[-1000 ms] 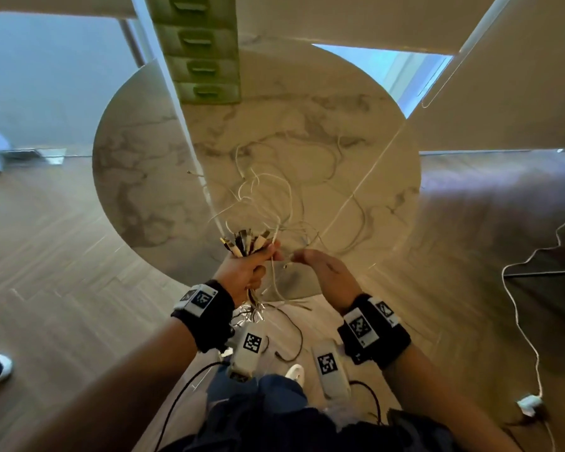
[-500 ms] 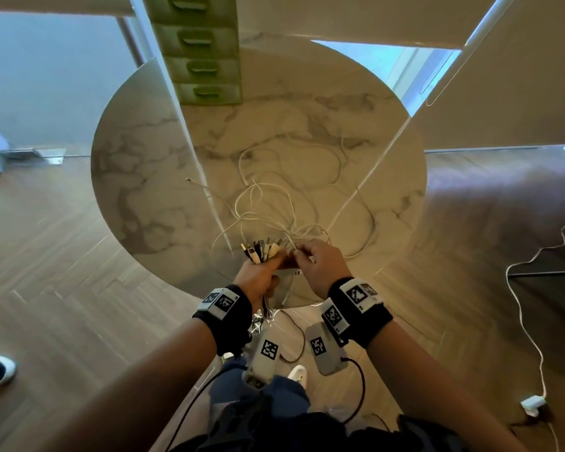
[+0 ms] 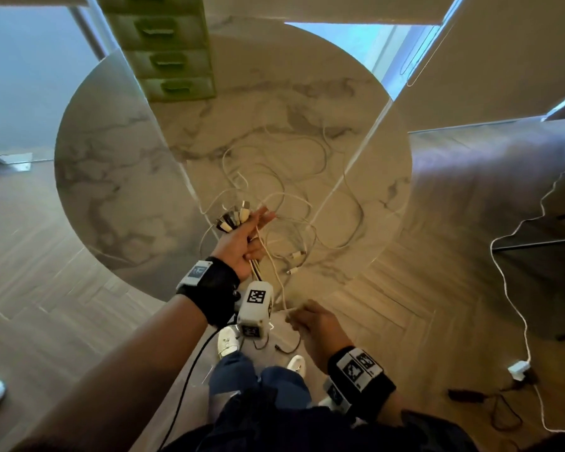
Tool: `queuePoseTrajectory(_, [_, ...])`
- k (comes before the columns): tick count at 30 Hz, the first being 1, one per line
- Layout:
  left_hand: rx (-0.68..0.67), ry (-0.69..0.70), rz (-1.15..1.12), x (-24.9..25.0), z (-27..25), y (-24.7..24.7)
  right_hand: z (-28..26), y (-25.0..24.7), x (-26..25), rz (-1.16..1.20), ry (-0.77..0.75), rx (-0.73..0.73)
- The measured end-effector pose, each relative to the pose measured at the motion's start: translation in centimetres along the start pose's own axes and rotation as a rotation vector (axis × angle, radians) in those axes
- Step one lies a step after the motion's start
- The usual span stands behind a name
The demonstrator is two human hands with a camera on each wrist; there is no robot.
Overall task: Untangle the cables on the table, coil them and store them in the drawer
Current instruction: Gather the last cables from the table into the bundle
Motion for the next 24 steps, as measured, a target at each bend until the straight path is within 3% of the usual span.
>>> queuePoseTrajectory(3, [0.008,0.025,-0.039,1.1,0.1,-0.3,-1.8,0.0,4.0,-0.019,0.183,-0.032])
queuePoseTrajectory(5, [0.015,0.023,-0.01,0.8,0.0,-0.4,-1.6,-1.2,4.3,-0.043,0.21,-0.009])
queuePoseTrajectory(11, [-0.04,0.025,0.09,-0.9,-1.1,0.3,2.1,-5.7,-3.2,0.035,0.067,0.201])
queuePoseTrajectory(17, [-0.011,0.049,0.221,-2.1,-1.9,0.0,6.1,-4.7,-7.7,0.37,0.083,0.187])
queuePoseTrajectory(20, [-0.01,0.049,0.156,-1.8,-1.9,-0.5,5.7,-4.7,-7.4,0.18,0.01,0.179])
queuePoseTrajectory(24, [-0.001,0.034,0.036,-0.6,-1.2,-1.2,2.6,-1.7,-5.2,-0.089,-0.092,0.008])
Point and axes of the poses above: each hand's wrist, its own z-axis towards the middle knuckle, its own y-axis out of the palm, x = y × z, the point moved 6 cm from there along z, towards the middle knuckle, and after that the axes turned 8 degrees about z, right-handed, at the moved point
